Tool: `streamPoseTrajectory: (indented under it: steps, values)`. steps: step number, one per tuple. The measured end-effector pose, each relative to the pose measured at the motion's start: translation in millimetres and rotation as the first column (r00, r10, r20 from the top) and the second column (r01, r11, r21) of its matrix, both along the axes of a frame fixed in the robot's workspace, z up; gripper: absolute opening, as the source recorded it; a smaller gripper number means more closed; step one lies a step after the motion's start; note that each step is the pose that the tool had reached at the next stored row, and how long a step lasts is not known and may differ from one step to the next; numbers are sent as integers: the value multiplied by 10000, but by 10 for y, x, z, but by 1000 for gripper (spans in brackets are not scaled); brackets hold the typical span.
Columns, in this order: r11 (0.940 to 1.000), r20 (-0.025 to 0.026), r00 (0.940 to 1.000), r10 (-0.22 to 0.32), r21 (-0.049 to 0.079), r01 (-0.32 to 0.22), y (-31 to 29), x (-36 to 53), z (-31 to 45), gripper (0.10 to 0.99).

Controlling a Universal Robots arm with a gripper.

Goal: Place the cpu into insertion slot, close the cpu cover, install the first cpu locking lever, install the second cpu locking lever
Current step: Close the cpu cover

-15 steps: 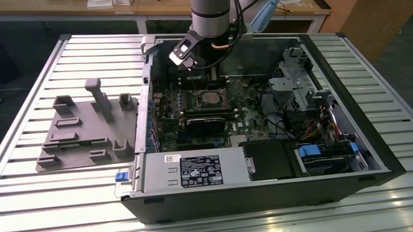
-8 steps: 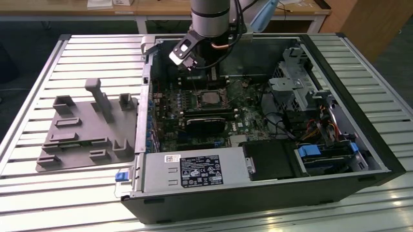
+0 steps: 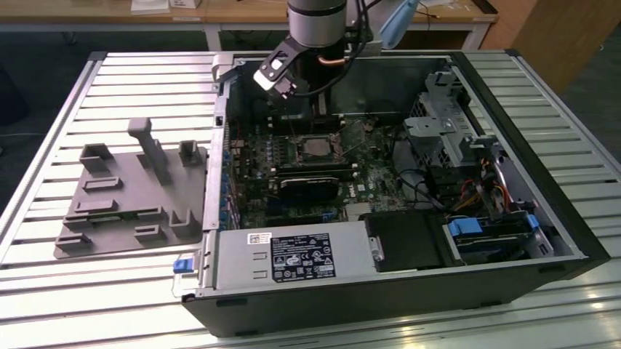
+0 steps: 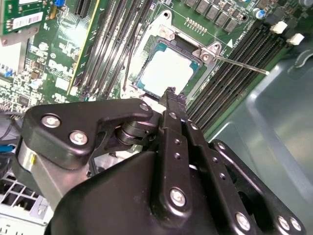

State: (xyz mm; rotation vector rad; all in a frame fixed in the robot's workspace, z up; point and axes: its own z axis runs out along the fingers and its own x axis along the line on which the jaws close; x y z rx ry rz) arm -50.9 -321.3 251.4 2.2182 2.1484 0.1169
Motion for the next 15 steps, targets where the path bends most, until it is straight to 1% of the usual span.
streamPoseTrajectory:
  steps: [3, 9, 11, 15]
  values:
    - [10000, 0, 10000, 0, 0, 0, 0, 0, 55, 102]
    - [10000, 0, 10000, 2, 0, -2, 0, 4, 57, 102]
    - [10000, -1, 10000, 1, -1, -1, 0, 26, 58, 102]
    - [10000, -5, 10000, 0, 1, 0, 0, 112, 57, 102]
